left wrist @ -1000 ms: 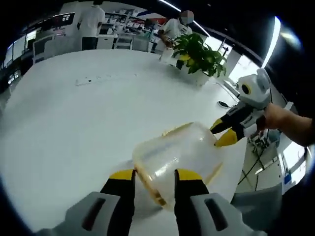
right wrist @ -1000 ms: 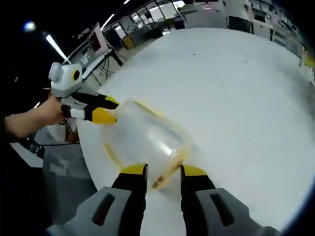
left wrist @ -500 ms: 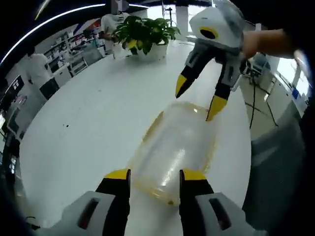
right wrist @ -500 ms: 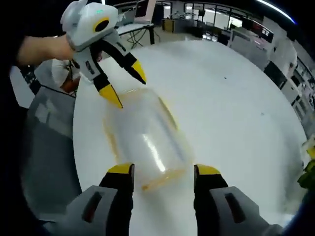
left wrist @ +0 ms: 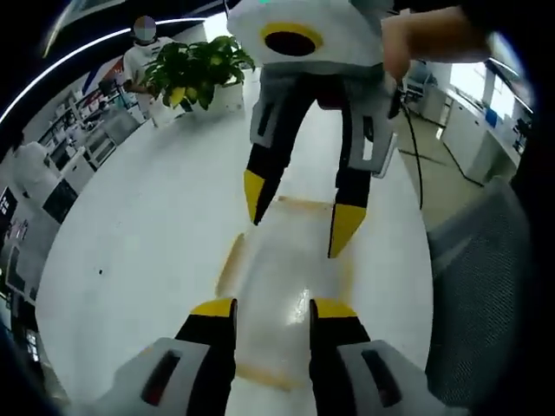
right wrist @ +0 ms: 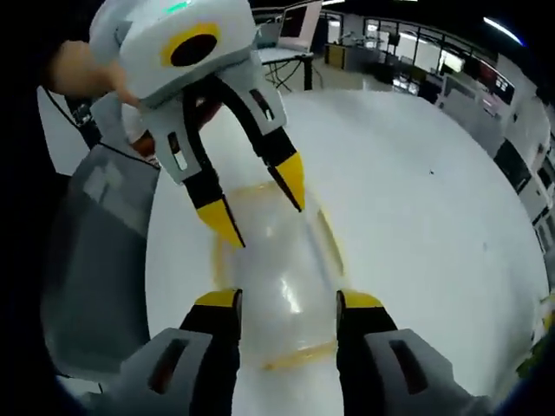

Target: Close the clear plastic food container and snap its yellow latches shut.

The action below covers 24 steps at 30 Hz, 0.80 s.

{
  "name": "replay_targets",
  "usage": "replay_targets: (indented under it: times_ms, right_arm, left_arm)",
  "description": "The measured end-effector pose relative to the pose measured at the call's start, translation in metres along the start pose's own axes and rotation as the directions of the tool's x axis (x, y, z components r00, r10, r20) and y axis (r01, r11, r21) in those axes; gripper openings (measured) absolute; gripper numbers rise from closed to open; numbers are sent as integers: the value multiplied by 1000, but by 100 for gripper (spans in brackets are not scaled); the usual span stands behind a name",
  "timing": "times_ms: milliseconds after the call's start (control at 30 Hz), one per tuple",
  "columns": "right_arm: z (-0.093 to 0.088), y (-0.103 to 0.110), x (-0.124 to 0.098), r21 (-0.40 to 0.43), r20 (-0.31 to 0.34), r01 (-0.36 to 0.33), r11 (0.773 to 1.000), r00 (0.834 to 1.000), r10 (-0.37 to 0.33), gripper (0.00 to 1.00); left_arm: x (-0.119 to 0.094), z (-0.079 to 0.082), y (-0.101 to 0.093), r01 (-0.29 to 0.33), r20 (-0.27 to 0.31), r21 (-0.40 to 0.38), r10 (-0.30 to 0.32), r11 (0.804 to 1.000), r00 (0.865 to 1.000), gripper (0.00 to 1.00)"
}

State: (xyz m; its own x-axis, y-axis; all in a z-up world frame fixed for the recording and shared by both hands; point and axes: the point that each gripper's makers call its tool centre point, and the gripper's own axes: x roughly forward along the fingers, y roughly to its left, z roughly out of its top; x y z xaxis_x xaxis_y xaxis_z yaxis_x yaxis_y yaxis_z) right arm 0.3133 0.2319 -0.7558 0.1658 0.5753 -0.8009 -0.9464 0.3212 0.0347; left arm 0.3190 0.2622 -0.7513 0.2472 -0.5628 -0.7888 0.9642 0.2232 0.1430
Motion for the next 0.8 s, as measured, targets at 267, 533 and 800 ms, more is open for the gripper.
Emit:
replay_targets:
  times_ms: [267, 533, 800]
  right_arm:
    - [12, -3, 9, 3, 14, -15, 1000, 1000, 15, 33]
    - [15, -10, 12, -6, -3, -17, 1000, 1000, 17, 33]
    - [17, -12, 12, -23, -24, -46, 999, 999, 46, 37]
  left_arm:
    - [2, 1, -12, 6, -7, 70, -6, 998, 1000, 27]
    - [2, 3, -22, 16, -7, 93, -15, 996, 1000, 27]
    - [3, 5, -31, -3, -6, 124, 4, 992, 1000, 30]
